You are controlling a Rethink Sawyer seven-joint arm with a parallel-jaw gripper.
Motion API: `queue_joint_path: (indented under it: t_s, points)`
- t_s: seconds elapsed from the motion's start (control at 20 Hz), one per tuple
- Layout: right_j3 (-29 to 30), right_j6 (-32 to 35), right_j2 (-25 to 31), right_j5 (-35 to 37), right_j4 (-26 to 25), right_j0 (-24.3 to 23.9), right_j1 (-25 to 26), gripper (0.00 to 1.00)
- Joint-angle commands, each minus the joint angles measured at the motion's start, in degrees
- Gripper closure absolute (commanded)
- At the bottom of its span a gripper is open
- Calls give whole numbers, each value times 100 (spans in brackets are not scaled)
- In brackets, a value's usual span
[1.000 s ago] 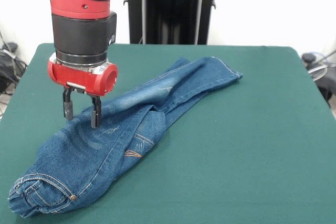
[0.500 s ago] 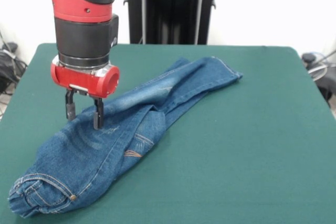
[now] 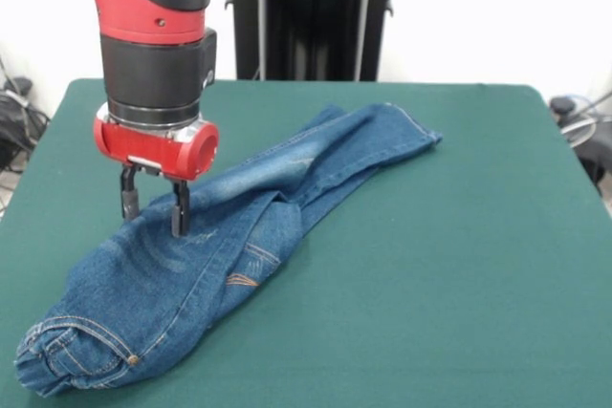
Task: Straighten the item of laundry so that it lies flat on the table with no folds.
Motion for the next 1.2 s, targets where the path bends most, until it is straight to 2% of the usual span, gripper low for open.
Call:
queue_joint_path:
  t_s: [0.05, 0.65, 0.9, 1.2]
  points:
    - [-101, 426, 126, 340, -56, 171, 241, 0]
    - [-69, 410, 229, 135, -56, 13, 404, 0]
    - [50, 383, 252, 222, -35, -71, 231, 0]
    - [50, 429, 233, 72, -77, -59, 323, 0]
